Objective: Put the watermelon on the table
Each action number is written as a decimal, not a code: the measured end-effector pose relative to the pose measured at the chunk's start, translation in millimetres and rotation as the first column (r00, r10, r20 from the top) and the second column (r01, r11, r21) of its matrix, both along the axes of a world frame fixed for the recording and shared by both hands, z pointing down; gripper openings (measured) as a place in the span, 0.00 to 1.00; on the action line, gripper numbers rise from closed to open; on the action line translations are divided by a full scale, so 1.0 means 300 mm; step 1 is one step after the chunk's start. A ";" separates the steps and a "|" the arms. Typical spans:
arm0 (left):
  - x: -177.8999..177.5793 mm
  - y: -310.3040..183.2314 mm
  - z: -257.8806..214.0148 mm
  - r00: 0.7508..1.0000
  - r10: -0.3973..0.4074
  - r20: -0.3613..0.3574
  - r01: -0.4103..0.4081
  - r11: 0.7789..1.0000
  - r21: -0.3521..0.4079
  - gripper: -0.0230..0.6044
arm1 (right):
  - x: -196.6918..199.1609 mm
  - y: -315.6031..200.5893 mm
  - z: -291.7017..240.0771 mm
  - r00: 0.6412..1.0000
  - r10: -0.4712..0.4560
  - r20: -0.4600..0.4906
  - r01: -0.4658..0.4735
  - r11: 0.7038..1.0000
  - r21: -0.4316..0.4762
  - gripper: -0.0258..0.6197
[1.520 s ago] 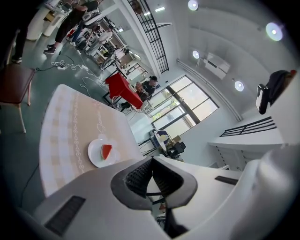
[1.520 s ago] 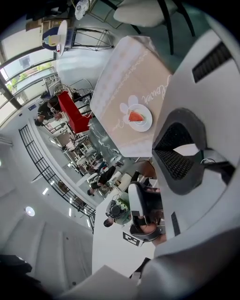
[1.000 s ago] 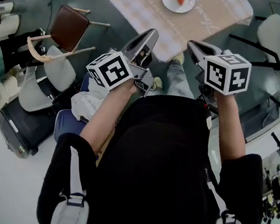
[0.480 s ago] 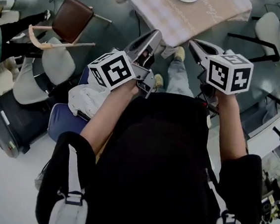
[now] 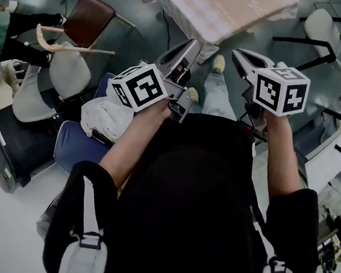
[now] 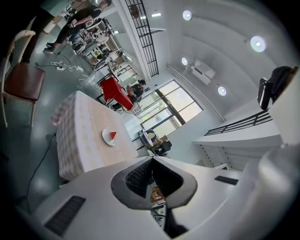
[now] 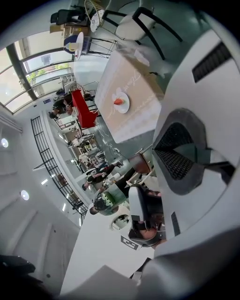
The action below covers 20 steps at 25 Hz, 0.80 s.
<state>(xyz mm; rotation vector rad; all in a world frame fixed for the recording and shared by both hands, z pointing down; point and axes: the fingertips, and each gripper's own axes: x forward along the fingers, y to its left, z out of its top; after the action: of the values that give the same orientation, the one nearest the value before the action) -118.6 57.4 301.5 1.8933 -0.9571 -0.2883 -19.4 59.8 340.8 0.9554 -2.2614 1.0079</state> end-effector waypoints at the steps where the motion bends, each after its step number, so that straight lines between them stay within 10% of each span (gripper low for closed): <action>1: 0.005 0.019 -0.003 1.000 0.006 -0.001 -0.006 1.000 0.003 0.06 | 0.003 0.018 -0.004 1.000 0.003 0.000 -0.003 1.000 0.004 0.06; 20: 0.231 0.236 -0.101 0.999 0.039 0.017 -0.039 0.999 0.023 0.06 | 0.208 0.249 -0.084 0.999 0.028 0.044 -0.030 0.999 0.028 0.06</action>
<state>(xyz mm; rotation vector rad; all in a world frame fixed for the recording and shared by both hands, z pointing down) -49.5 128.3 271.2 1.9360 -0.9307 -0.2617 42.9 134.5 315.6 0.9899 -2.3095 1.0204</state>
